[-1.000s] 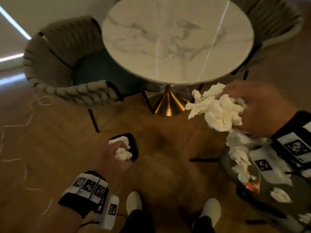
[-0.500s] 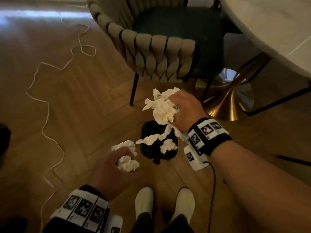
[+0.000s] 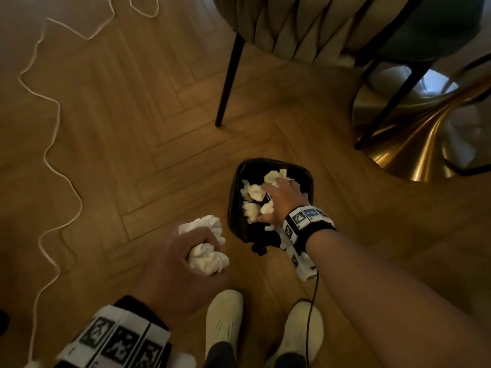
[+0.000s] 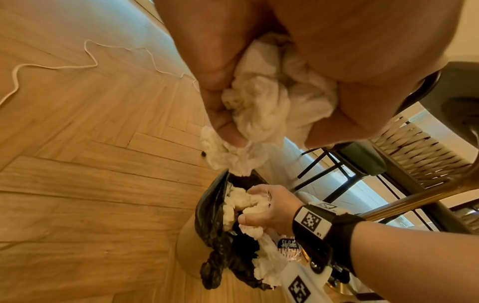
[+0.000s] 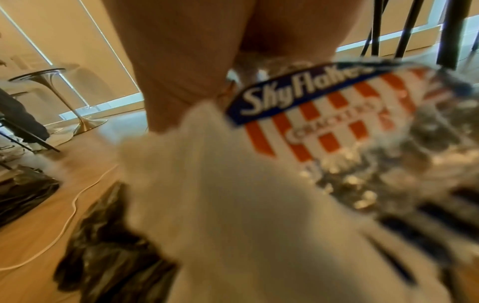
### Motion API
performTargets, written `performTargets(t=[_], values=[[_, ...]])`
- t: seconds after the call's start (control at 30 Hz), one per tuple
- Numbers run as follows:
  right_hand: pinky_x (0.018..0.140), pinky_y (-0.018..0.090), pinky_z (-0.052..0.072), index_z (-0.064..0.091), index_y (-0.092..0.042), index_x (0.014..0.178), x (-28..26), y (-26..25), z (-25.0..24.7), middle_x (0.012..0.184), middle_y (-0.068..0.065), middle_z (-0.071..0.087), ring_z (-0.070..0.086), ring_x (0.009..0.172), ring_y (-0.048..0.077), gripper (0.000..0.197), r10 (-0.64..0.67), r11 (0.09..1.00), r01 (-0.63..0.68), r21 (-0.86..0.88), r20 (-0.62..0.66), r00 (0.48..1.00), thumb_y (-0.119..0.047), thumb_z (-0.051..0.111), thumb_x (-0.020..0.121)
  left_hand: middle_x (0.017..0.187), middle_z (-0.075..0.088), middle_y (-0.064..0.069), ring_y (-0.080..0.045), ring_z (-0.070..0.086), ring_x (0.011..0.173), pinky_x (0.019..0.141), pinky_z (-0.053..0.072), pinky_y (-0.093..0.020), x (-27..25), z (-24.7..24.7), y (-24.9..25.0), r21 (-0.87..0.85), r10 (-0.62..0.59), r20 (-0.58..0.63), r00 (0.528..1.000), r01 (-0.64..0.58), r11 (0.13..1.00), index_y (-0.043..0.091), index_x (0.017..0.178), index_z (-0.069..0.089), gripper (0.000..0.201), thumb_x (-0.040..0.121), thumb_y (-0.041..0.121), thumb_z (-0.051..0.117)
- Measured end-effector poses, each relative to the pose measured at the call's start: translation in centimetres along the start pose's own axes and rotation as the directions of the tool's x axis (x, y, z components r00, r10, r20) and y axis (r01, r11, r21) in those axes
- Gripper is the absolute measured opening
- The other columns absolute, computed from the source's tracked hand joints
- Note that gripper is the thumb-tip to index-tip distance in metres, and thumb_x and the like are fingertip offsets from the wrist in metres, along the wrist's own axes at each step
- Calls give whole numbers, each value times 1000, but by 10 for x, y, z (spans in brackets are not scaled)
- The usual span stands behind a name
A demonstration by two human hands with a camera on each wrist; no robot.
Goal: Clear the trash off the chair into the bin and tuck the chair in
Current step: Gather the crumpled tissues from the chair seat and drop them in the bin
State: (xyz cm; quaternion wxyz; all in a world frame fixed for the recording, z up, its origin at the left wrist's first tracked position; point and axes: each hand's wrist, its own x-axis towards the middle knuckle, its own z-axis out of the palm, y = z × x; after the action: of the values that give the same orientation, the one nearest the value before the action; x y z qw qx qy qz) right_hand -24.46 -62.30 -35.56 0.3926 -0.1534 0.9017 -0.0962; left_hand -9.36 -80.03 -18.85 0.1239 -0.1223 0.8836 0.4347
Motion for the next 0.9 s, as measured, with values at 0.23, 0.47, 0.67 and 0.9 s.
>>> performTargets(t=[0.23,0.47,0.67,0.9], values=[[106,64,26,20,-33,142,-9,-1,-19,153,6,22,20,136,40,97,-8,997,1,-78,-84,996,-75,61,64,93,66,12,0,60,93,71,47,-15,22,1,21,21,15,17,1000,-16,1000,33,70,61,18,56,29,73],[110,60,23,-1,-31,146,-12,7,-20,156,9,17,20,137,39,105,3,999,12,48,-290,957,-91,25,63,87,64,10,6,56,86,65,39,-3,45,20,25,92,37,67,997,-43,995,39,68,55,28,59,24,77],[96,43,43,52,-15,124,-61,53,-30,124,8,53,50,113,29,45,115,953,-2,304,-353,928,-43,52,89,96,60,1,-16,55,97,72,40,-23,75,56,15,189,-49,206,977,9,982,31,78,60,25,64,18,78],[71,26,45,64,-21,101,-191,141,15,92,1,64,57,79,14,14,191,904,-116,411,-148,970,-17,64,88,127,38,-8,-34,47,111,86,46,-38,147,124,-3,524,-267,359,894,43,851,27,111,57,43,71,30,73]])
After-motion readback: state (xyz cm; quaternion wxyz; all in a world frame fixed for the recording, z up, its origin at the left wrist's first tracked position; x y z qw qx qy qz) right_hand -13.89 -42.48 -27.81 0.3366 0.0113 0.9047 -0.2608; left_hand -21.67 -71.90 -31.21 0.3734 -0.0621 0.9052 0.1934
